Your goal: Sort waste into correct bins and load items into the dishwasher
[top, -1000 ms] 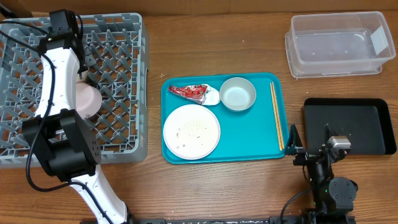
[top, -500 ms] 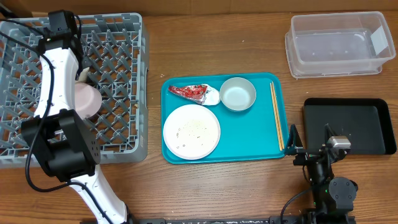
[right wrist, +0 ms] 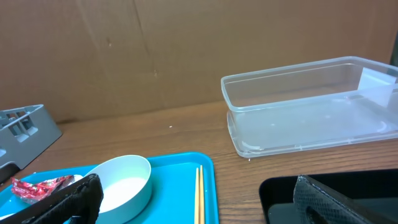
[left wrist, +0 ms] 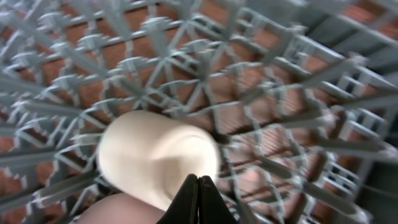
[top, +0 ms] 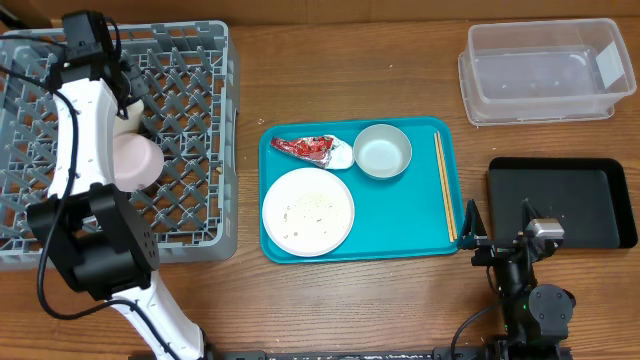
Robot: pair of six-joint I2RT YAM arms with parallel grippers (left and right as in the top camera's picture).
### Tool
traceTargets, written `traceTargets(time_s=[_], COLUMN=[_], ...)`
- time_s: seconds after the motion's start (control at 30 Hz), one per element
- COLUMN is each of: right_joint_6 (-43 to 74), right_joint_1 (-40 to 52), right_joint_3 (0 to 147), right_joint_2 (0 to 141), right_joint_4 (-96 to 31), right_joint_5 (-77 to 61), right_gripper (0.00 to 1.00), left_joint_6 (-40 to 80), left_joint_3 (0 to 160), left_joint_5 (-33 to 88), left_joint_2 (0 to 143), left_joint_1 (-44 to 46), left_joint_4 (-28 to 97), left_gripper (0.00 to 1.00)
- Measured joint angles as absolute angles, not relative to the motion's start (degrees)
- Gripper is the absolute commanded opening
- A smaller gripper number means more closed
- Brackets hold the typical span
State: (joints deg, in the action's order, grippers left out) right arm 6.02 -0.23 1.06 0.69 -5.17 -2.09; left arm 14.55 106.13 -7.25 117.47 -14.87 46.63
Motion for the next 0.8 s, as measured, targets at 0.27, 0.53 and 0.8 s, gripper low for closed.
traceTargets(time_s=[0.27, 0.53, 0.8], right_joint_6=[5.96, 6.0, 5.98], right_joint_1=[-0.25, -0.23, -0.23], right_joint_3=[1.06, 1.06, 1.06], right_joint_2=[0.69, 0.67, 0.69], right_joint_4=[-5.17, -5.19, -5.17], right_joint_5=[-2.09, -2.09, -2.11], right_gripper=[1.0, 1.0, 1.0], left_joint_6=[11.55, 11.53, 8.95], left_joint_3=[106.13, 106.13, 106.13], left_joint_5=[-7.38, -5.5, -3.11], left_joint_2=[117.34, 117.34, 117.43], left_joint_1=[-14.04, -16.75, -17.26], left_joint_4=[47.9, 48.49, 48.64], left_gripper=[0.04, 0.04, 0.04])
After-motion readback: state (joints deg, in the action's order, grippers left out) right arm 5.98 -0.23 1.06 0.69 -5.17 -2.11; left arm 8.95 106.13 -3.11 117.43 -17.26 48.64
